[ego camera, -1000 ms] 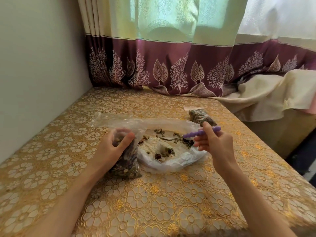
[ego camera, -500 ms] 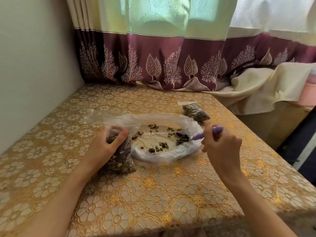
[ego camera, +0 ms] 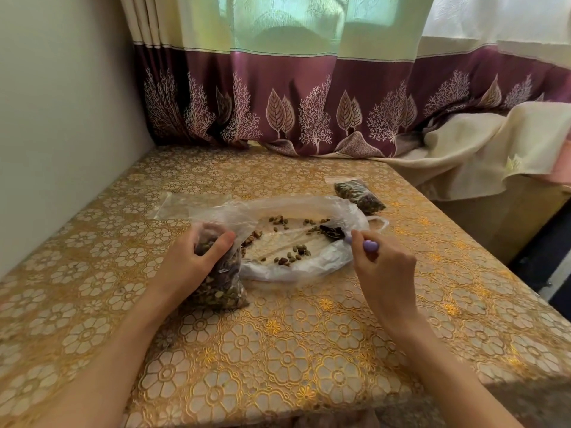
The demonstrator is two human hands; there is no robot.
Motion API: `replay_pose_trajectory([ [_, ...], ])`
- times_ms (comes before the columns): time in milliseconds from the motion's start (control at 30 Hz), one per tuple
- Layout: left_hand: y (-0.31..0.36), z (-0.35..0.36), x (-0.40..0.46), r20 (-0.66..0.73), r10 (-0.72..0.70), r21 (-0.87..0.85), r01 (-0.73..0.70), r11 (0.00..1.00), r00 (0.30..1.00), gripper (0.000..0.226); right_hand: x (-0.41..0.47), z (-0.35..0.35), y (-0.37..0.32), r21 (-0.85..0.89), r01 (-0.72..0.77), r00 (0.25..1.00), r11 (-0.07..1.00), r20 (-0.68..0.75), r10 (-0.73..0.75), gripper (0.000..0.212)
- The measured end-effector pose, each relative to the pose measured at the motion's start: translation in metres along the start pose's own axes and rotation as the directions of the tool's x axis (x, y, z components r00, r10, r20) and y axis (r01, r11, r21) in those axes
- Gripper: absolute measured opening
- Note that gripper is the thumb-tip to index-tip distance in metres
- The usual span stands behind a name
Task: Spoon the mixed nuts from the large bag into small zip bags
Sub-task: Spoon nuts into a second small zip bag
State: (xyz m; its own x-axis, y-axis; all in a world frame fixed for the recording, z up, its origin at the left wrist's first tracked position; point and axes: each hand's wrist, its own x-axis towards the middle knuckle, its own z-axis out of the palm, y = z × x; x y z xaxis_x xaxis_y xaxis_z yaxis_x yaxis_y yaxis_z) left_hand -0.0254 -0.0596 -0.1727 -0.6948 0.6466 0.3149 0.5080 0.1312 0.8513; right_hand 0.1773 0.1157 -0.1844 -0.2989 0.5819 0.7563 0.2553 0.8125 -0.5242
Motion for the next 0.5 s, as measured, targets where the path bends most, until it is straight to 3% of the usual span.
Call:
replay_pose_trajectory([
  [100,0.001,0.000,-0.001,0.000,-0.004,-0.001,0.004,1.000,1.000,0.037,-0.001,0.001,0.004,0.125,-0.147,0.988,0.981,0.071,0.139,0.014],
  [267,0.005,0.002,-0.003,-0.003,0.003,0.005,-0.003,1.000,1.000,0.031,0.007,0.001,0.013,0.362,-0.512,0.859,0.779,0.197,0.473,0.009],
  [367,0.005,0.002,-0.003,-0.006,0.014,0.009,-0.014,1.000,1.000,0.032,0.011,0.003,0.013,0.390,-0.576,0.817,0.718,0.245,0.523,0.013],
  [500,0.005,0.001,-0.002,-0.021,0.042,0.051,-0.041,0.998,0.999,0.039,0.015,0.006,0.012,0.369,-0.563,0.826,0.740,0.220,0.518,0.025],
])
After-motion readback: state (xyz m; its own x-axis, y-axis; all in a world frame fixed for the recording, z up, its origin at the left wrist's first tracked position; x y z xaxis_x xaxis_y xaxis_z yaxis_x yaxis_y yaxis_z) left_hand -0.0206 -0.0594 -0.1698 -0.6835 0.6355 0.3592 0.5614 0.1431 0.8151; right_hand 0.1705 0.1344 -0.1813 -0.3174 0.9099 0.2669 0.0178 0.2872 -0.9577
